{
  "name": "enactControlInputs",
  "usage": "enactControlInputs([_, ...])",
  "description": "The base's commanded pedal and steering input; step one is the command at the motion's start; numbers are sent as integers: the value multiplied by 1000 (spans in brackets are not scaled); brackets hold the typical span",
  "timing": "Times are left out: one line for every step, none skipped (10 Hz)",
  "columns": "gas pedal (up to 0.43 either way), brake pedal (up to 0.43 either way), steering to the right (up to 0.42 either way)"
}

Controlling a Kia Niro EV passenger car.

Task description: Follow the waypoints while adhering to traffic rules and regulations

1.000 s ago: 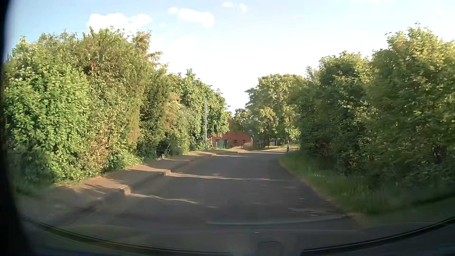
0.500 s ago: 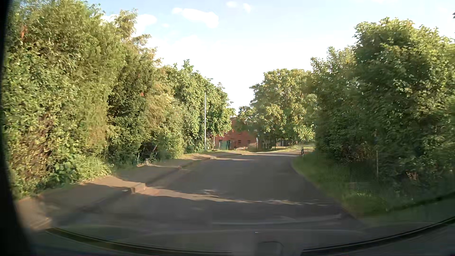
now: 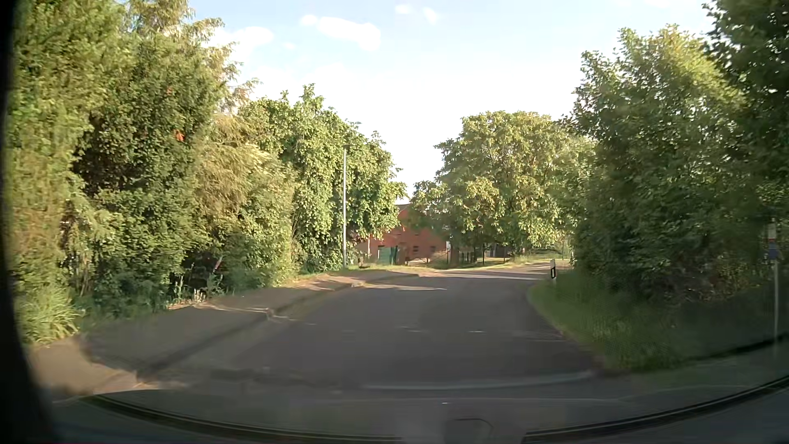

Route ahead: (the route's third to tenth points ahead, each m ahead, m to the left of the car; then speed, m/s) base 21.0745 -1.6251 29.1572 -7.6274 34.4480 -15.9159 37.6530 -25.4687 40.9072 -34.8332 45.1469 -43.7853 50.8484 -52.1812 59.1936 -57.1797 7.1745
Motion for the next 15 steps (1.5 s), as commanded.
enactControlInputs([0, 6, 15])
enactControlInputs([0, 6, 16])
enactControlInputs([0, 6, 19])
enactControlInputs([0, 6, 23])
enactControlInputs([0, 6, 26])
enactControlInputs([0, 6, 28])
enactControlInputs([0, 6, 33])
enactControlInputs([0, 6, 37])
enactControlInputs([0, 6, 38])
enactControlInputs([0, 6, 39])
enactControlInputs([0, 6, 42])
enactControlInputs([0, 6, 47])
enactControlInputs([0, 6, 52])
enactControlInputs([0, 6, 59])
enactControlInputs([0, 6, 68])
